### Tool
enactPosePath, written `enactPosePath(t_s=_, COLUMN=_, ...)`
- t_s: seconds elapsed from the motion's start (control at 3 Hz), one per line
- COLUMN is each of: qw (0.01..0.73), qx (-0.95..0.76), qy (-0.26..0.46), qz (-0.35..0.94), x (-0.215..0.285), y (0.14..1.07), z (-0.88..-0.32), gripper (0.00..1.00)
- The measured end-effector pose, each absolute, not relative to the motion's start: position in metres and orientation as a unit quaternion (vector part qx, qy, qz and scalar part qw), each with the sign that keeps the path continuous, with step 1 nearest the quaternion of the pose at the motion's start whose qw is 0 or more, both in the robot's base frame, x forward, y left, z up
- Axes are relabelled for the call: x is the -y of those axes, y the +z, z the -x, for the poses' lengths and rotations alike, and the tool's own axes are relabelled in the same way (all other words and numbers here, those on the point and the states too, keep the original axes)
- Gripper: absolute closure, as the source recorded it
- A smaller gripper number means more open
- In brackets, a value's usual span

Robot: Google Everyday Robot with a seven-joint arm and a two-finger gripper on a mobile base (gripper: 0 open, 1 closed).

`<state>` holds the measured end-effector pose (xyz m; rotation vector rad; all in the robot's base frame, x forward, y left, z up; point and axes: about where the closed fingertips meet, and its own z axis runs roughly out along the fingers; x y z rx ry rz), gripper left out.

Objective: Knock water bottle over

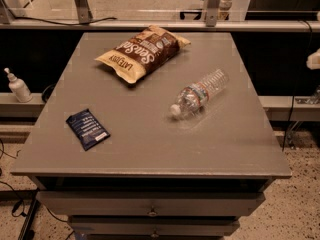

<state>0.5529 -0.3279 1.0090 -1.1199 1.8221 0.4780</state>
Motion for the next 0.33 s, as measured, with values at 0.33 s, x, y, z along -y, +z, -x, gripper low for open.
enactPosePath(t_s=0.33, qw=0.465, qx=-0.736, qy=0.185, qz=0.456, x=0.3307, y=1.0191, z=-0.5536, gripper=0.0)
